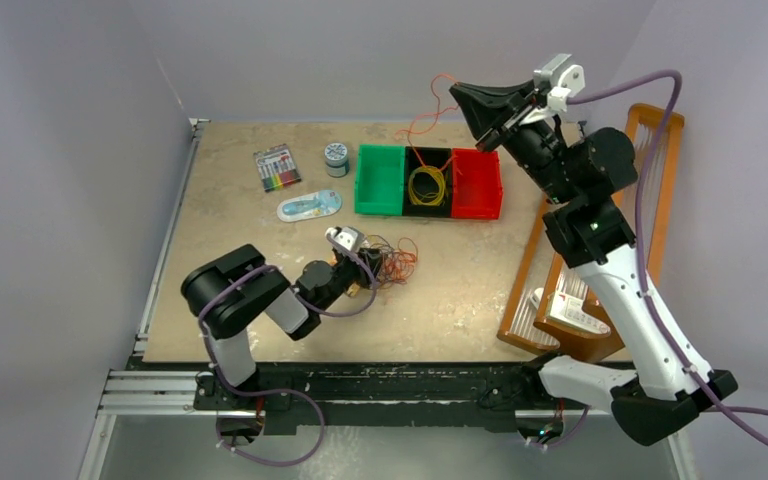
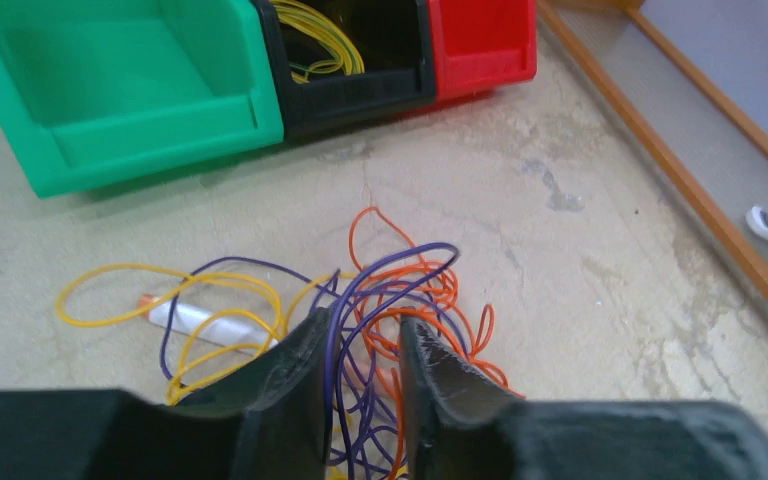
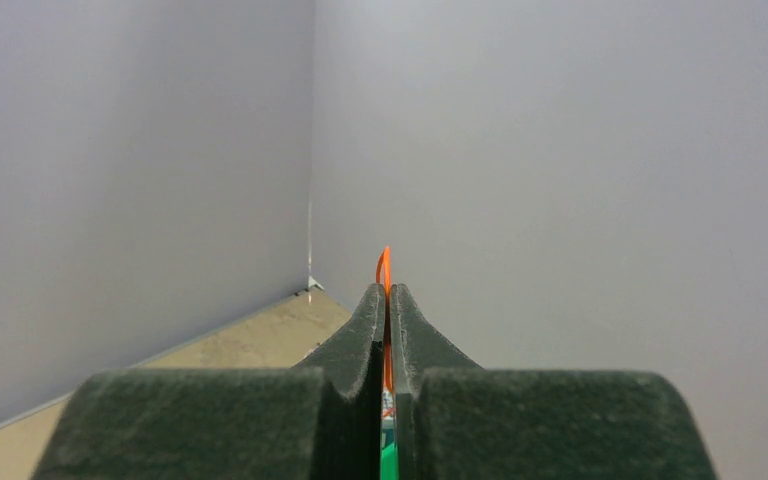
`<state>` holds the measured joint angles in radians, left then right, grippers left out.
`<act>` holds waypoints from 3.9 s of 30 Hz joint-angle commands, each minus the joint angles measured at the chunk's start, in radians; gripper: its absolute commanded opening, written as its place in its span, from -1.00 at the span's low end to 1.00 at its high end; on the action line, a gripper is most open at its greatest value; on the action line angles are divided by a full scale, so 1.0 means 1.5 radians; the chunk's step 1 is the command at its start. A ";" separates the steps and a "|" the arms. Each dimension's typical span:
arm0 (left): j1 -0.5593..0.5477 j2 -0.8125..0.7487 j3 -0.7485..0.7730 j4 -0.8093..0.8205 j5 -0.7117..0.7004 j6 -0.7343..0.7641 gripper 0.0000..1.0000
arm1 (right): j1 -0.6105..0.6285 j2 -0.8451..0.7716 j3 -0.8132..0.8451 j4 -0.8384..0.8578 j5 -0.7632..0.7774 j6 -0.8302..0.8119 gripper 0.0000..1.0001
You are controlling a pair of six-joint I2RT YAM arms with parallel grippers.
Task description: Untangle the cables
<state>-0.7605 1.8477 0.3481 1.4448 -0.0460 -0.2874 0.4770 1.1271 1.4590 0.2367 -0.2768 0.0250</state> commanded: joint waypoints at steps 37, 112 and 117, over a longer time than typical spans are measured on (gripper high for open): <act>0.141 -0.448 0.385 -1.121 -0.176 -0.179 0.46 | 0.000 0.299 0.081 -0.017 0.070 0.041 -1.00; 0.141 -0.472 0.387 -1.097 -0.123 -0.092 0.58 | -0.030 0.496 0.082 -0.026 0.077 0.034 -0.08; 0.110 -0.426 0.397 -1.067 -0.051 -0.096 0.44 | -0.030 0.377 -0.057 0.014 0.051 0.062 -0.07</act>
<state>-0.5537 1.1648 0.9203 -0.2424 -0.2401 -0.4484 0.4316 1.8263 1.4872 0.1696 -0.1783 0.0891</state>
